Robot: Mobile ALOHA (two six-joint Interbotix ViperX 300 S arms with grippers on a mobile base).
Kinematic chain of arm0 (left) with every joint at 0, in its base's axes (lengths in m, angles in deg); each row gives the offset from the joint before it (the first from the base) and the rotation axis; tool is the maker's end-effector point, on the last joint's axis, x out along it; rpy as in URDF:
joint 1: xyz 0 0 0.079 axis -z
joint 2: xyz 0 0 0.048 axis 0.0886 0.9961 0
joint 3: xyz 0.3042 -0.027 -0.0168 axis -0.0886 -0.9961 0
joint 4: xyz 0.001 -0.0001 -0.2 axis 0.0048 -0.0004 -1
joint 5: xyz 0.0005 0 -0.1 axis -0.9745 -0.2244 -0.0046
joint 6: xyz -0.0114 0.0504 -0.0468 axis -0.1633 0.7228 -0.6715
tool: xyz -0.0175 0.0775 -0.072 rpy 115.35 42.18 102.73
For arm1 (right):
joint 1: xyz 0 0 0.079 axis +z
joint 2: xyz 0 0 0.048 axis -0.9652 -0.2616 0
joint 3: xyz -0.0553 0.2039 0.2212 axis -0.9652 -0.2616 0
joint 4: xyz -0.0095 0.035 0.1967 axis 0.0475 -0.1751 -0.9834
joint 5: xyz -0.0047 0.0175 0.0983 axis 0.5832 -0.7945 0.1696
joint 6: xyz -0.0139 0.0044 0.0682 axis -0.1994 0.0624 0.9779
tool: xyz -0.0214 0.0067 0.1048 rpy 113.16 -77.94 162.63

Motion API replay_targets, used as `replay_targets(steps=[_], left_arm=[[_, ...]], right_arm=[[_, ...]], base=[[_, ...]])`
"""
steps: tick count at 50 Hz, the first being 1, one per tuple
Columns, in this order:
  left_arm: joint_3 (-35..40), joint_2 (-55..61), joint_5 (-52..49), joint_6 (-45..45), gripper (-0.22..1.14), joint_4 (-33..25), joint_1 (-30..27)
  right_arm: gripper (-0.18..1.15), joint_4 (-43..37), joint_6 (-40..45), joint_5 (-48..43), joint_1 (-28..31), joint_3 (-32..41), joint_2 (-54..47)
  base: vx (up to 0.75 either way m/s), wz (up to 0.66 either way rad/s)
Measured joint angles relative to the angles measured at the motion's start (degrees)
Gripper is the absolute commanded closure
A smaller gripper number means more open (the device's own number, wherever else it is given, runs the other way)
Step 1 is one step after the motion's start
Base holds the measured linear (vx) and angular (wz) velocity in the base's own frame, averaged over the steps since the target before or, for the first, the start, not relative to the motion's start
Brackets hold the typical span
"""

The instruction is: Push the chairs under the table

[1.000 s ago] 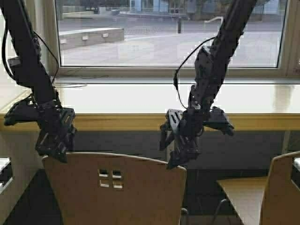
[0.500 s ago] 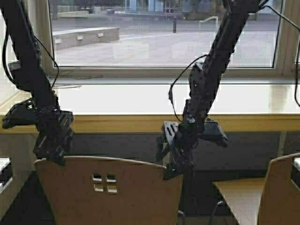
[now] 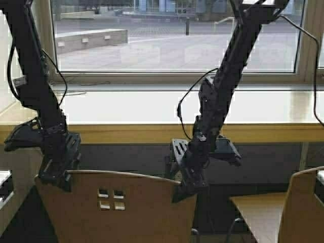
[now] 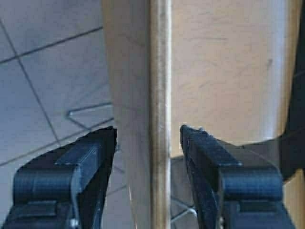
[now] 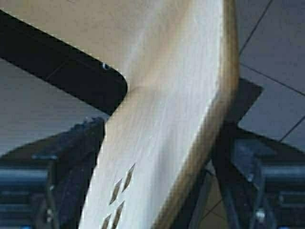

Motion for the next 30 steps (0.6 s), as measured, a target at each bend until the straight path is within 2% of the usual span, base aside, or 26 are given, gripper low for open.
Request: replay_targets(steps=[9,15,20,30], left_arm=[[1.1,1.6,0.2,-0.2,0.13,0.0,0.1],[1.8,2.6,0.2,0.0,0.23,-0.1,0.1],[2.2,3.0,0.4,0.0,0.38,-0.1,0.1],[3.3,3.0,-0.4,0.6,0.72,0.2,0.2]], right_arm=[[0.01,0.3,-0.1,0.0,0.1,1.8,-2.2],[0.09,0.5,-0.2,0.1,0.2,2.5,-2.9],[0.28,0.6,-0.1,0.1,0.3,2.7,-3.3],[0.84,0.1,1.8,1.1,0.1,2.6,-4.2]], base=[[0.00,0.00],[0.00,0.00],[0.00,0.00],[0.00,0.00]])
